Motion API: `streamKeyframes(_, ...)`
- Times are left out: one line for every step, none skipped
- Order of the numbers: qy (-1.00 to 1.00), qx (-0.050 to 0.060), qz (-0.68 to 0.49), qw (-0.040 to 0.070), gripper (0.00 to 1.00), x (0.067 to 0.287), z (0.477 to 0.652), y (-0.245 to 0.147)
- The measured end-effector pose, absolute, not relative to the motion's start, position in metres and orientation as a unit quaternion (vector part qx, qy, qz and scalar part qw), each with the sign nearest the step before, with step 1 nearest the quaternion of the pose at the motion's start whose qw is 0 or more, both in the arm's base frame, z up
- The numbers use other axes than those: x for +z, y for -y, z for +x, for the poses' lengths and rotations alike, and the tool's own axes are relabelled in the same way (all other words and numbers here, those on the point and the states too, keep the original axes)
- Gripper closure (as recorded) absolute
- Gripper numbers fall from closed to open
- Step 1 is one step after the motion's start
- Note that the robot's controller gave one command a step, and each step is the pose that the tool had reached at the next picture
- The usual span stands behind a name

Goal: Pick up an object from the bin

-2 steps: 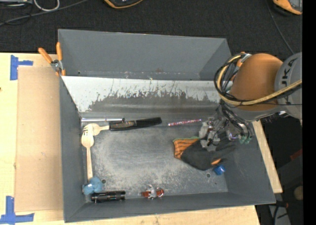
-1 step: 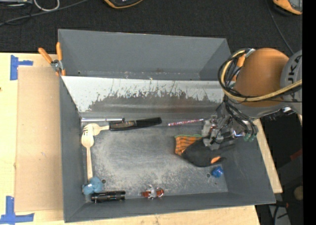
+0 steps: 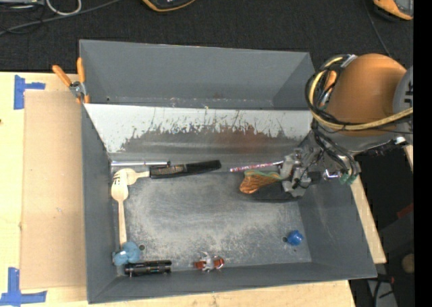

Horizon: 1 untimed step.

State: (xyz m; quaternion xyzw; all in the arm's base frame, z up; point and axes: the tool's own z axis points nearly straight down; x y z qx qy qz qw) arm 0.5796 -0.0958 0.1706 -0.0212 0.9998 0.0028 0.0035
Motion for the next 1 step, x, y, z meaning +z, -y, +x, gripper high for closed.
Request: streamKeyframes(-1.000,0.003,-0.021,0.004,1.00,0.1775,0.5800,0.0955)
